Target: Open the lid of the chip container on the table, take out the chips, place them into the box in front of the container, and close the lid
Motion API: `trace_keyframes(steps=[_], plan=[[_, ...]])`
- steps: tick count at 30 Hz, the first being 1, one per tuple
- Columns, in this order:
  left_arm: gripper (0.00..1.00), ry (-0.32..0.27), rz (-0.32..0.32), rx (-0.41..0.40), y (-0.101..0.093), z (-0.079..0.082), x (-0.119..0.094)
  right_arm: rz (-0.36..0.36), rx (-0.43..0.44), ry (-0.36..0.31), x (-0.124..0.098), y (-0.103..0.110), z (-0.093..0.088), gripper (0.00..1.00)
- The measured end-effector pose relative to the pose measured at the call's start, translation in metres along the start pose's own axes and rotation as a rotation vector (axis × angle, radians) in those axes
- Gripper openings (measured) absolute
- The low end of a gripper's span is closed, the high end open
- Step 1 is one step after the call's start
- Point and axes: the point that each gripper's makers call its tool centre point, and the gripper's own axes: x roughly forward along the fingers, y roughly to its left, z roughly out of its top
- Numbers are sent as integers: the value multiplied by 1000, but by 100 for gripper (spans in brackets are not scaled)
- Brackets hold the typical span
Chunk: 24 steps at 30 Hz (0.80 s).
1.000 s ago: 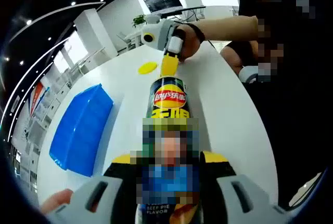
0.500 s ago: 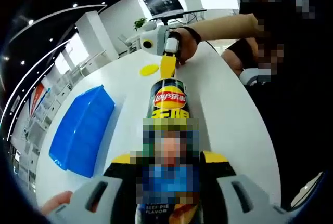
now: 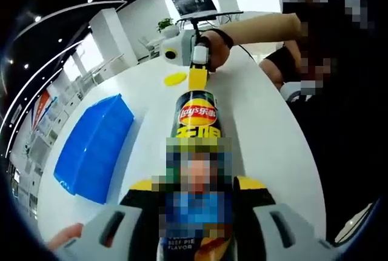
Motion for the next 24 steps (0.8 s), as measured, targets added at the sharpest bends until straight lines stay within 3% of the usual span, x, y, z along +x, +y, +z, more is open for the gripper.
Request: trace_keyframes(steps=[3, 5, 7, 15, 18, 24], plan=[[47, 2, 0, -6, 1, -1, 1, 6, 100, 11, 3, 7, -3, 7], [47, 12, -2, -3, 1, -2, 2, 2, 27, -11, 4, 8, 1, 4], [48, 14, -8, 2, 1, -3, 2, 10, 66, 13, 4, 12, -3, 2], [48, -6, -9, -7, -3, 0, 3, -52, -5, 7, -6, 8, 8, 0], [48, -4, -7, -13, -3, 0, 4, -122, -57, -2, -16, 0, 15, 0], [48, -12, -11, -8, -5, 3, 6, -160, -88, 14, -24, -2, 16, 0]])
